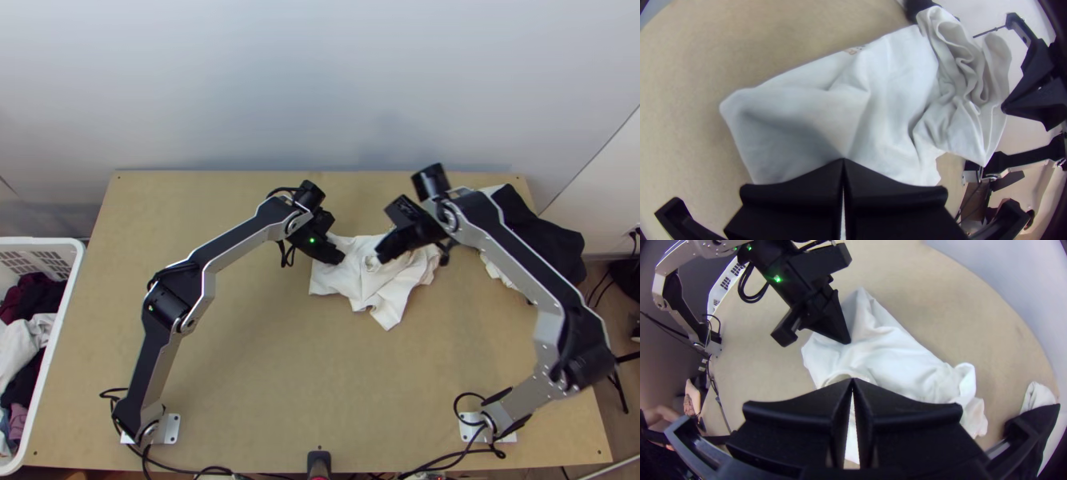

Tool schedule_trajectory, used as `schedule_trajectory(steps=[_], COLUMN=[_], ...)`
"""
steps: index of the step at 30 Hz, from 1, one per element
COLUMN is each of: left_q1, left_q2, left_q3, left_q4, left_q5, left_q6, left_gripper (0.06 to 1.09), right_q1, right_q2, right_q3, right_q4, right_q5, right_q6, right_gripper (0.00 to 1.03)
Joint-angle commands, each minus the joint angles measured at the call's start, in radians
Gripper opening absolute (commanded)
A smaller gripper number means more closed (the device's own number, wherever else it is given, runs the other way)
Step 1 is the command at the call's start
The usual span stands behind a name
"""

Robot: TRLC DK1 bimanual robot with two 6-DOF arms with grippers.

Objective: Fold the t-shirt

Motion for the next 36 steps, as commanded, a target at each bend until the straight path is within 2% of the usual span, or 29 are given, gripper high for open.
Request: schedule_trajectory(steps=[1,12,17,24,32,36], left_q1=[-0.006,0.002,0.006,0.006,0.006,0.006], left_q2=[0.008,0.011,0.013,0.03,0.036,0.037], left_q3=[-0.005,-0.011,-0.012,-0.012,-0.006,-0.005], left_q4=[-0.002,-0.003,-0.002,-0.002,-0.003,-0.006], left_q5=[-0.028,-0.049,-0.057,-0.062,-0.062,-0.06], left_q6=[0.008,0.008,0.008,0.012,0.012,0.015], left_gripper=[0.1,0.1,0.1,0.1,0.1,0.1], right_q1=[0.068,0.005,-0.05,-0.185,-0.403,-0.501], right_q2=[0.116,0.193,0.194,0.109,0.0,-0.042], right_q3=[0.062,-0.09,-0.142,-0.206,-0.275,-0.272], right_q4=[0.037,0.123,0.14,0.119,0.028,-0.024], right_q5=[0.001,0.005,0.059,0.062,0.064,0.062], right_q6=[0.016,-0.048,-0.117,-0.204,-0.353,-0.385], right_gripper=[0.07,0.07,0.07,0.07,0.07,0.07])
